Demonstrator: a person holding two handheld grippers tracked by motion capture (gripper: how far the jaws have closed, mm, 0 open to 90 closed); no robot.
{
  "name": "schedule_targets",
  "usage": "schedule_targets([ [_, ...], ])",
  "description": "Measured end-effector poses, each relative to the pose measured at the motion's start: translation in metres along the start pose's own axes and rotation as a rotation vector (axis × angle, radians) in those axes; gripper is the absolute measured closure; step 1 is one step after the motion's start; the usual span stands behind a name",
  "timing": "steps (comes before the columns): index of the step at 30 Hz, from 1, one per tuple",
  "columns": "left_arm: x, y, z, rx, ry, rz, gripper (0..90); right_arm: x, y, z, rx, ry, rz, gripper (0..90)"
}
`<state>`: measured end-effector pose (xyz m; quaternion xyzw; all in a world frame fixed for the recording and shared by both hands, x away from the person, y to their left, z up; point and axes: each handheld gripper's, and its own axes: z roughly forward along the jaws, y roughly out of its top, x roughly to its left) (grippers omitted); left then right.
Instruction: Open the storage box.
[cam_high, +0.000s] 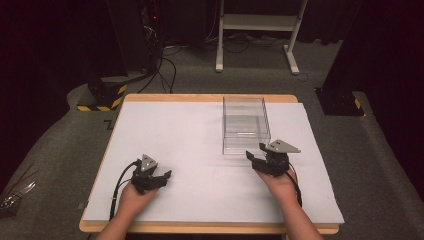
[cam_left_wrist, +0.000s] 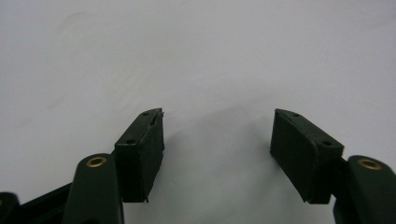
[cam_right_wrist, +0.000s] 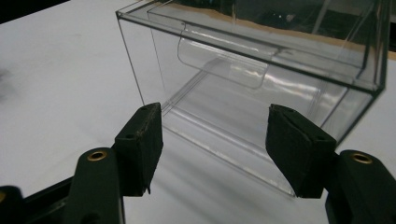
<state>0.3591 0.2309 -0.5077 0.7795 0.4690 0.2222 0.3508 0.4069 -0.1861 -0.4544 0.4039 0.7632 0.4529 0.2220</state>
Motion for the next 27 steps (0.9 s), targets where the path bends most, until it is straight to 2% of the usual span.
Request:
schedule_targets([
  [9,0.000,0.000,0.000,-0.001,0.001,0.000,35.1,-0.004,0.010,0.020,-0.017,0.011,0.037,37.4],
  [15,0.000,0.000,0.000,-0.001,0.000,0.000,35.1,-0.007,0.011,0.028,-0.039,0.045,0.052,37.9],
  [21,0.000,0.000,0.000,-0.001,0.000,0.000,35.1,-0.015,0.010,0.031,-0.062,0.105,0.056,42.3],
  [27,0.000,0.000,0.000,-0.001,0.001,0.000,35.1,-0.021,0.008,0.030,-0.070,0.121,0.058,51.5],
])
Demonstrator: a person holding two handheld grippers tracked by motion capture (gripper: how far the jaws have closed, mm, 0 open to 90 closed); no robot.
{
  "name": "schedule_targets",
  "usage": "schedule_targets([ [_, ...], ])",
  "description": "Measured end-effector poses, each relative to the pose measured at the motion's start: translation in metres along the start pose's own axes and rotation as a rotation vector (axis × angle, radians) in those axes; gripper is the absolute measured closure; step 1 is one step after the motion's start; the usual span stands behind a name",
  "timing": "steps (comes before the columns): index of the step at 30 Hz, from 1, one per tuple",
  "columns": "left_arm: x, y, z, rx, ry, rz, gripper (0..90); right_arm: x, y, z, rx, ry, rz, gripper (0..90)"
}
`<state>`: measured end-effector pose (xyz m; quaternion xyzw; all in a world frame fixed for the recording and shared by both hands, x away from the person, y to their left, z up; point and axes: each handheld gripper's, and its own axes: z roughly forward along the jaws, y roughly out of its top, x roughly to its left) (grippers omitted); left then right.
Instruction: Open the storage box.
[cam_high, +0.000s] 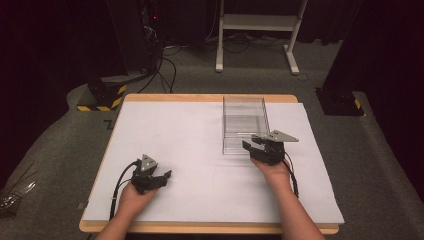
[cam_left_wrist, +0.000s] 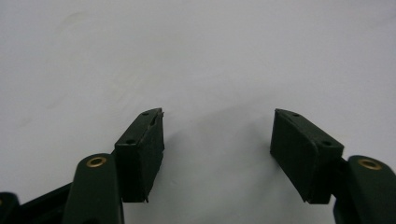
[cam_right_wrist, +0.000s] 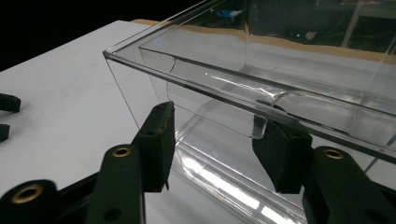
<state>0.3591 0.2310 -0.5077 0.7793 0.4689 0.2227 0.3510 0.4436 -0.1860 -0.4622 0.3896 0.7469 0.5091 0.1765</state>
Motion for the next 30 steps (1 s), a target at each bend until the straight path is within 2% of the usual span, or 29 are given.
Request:
schedule_targets([
  [4,0.000,0.000,0.000,0.001,-0.001,0.000,35.1,-0.005,-0.001,-0.001,-0.006,0.014,0.007,56.6],
  [8,0.000,0.000,0.000,0.000,0.000,0.000,35.0,-0.008,-0.001,-0.001,-0.009,0.025,-0.007,59.2],
  [13,0.000,0.000,0.000,0.000,-0.001,-0.001,35.1,-0.009,-0.003,-0.002,-0.007,0.014,-0.018,66.0],
  [20,0.000,0.000,0.000,0.001,0.000,0.000,35.0,-0.015,-0.005,-0.006,-0.011,0.041,-0.026,72.7],
  [30,0.000,0.000,0.000,0.000,0.002,0.000,35.0,-0.011,-0.011,-0.018,-0.017,0.044,-0.050,77.2],
])
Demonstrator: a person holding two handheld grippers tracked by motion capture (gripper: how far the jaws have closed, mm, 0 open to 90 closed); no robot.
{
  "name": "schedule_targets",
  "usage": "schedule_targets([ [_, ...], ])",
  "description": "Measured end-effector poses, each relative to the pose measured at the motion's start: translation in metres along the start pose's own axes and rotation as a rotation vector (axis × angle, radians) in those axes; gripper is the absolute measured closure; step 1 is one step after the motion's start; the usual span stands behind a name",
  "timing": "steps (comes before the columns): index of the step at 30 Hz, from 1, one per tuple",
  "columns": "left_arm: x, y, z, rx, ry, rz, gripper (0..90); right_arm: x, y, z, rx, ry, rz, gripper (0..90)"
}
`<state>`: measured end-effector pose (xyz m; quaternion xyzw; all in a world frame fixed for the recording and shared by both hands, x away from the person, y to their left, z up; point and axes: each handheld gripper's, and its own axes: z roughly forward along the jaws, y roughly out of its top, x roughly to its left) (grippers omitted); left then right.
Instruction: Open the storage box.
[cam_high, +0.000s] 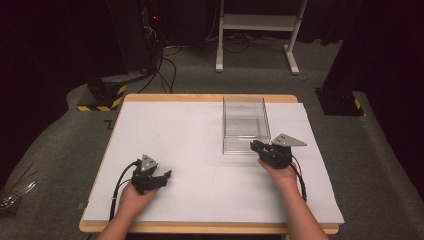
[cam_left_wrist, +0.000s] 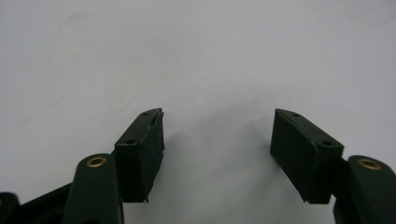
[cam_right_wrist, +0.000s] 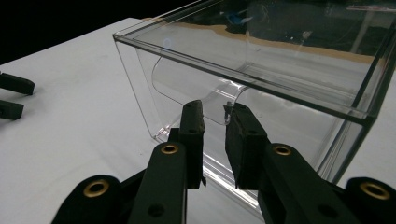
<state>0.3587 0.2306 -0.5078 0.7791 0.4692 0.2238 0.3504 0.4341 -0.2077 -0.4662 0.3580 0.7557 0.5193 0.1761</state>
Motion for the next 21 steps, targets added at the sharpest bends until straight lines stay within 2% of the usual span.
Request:
schedule_targets([
  [12,0.000,0.000,0.000,0.001,0.001,0.001,35.1,0.007,-0.008,-0.013,-0.006,0.023,-0.016,78.4],
  [21,0.000,0.000,0.000,0.001,-0.001,-0.002,35.0,0.005,-0.008,-0.011,-0.012,0.047,-0.014,75.6],
])
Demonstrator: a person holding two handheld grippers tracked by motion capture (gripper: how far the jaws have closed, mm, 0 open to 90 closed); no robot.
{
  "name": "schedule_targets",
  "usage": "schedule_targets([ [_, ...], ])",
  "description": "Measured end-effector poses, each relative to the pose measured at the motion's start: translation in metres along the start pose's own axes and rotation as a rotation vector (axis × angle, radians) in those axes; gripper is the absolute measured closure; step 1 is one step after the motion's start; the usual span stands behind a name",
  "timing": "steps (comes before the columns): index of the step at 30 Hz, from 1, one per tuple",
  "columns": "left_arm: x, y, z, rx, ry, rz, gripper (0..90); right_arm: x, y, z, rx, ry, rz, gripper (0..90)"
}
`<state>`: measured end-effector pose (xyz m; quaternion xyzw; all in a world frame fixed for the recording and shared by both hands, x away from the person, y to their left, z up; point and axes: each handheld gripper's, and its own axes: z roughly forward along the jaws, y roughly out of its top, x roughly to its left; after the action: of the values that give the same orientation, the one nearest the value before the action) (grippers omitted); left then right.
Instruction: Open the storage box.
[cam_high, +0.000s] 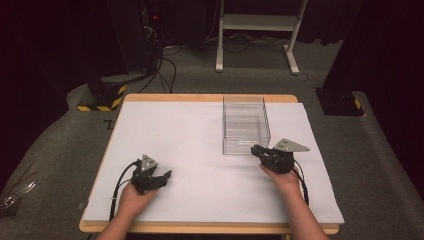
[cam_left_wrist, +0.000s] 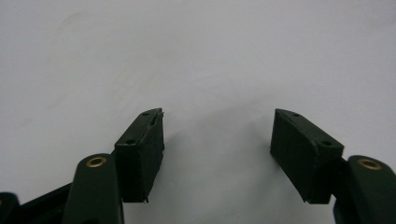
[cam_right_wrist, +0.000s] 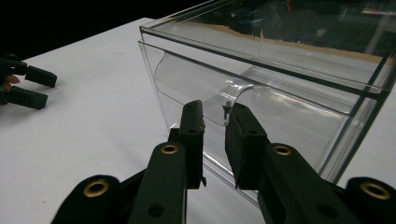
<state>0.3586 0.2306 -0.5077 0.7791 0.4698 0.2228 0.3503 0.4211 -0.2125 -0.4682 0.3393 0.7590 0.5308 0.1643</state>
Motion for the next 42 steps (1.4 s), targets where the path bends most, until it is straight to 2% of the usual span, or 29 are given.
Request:
schedule_targets([
  [13,0.000,0.000,0.000,-0.003,0.000,-0.001,35.0,-0.002,0.003,0.008,0.012,0.045,-0.008,68.8],
  [25,0.000,0.000,0.000,-0.004,0.002,0.000,35.0,-0.007,0.000,0.003,0.004,0.087,-0.006,75.9],
  [42,0.000,0.000,0.000,-0.005,0.002,-0.001,35.0,0.002,-0.009,-0.014,-0.001,0.110,-0.024,79.9],
])
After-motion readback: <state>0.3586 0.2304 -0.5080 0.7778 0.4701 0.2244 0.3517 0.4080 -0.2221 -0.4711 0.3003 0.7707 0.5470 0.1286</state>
